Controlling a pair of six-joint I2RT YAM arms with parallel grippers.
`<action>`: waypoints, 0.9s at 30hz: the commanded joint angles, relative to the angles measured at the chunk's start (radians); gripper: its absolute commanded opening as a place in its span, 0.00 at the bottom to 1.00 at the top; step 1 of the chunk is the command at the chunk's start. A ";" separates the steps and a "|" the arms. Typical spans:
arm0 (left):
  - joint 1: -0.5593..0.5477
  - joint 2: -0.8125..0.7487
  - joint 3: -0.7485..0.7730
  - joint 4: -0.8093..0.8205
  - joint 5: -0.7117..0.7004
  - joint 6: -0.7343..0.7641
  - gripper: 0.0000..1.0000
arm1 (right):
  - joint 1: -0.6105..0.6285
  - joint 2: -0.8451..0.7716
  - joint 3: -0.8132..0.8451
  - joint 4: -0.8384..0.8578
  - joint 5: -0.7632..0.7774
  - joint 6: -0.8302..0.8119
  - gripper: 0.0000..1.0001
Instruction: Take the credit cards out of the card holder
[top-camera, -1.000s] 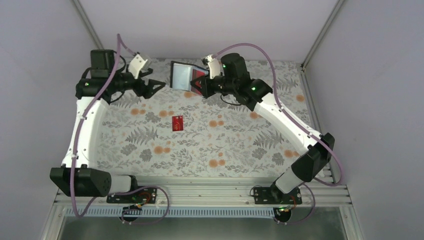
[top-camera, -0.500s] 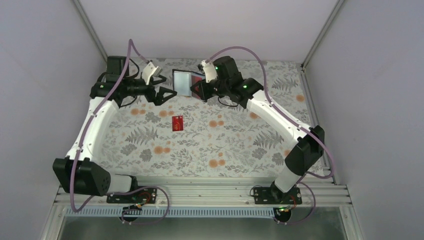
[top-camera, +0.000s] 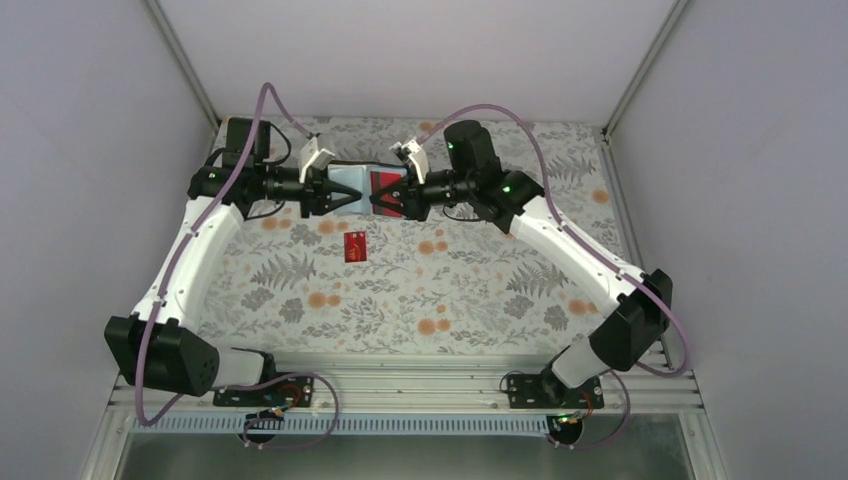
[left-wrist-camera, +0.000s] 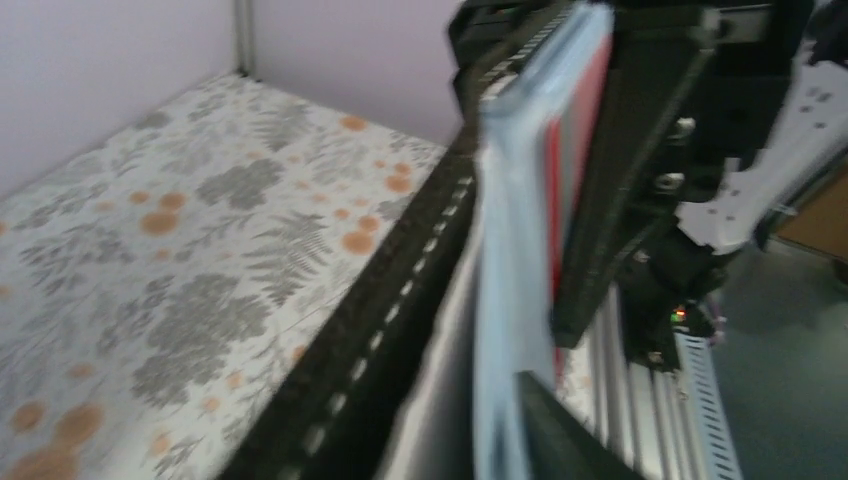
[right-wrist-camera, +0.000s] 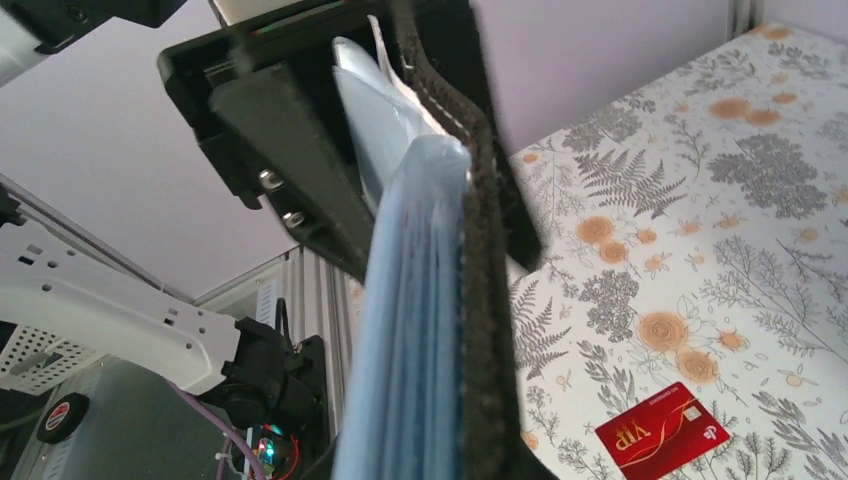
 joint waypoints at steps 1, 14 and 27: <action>-0.006 -0.010 0.047 -0.094 0.100 0.102 0.05 | 0.007 -0.069 -0.016 0.053 -0.104 -0.063 0.07; -0.002 -0.023 0.088 -0.177 0.133 0.155 0.02 | -0.113 -0.224 -0.184 0.103 -0.126 -0.072 0.37; -0.002 0.010 0.103 -0.131 -0.044 -0.036 0.02 | -0.114 -0.243 -0.209 0.162 -0.102 -0.041 0.64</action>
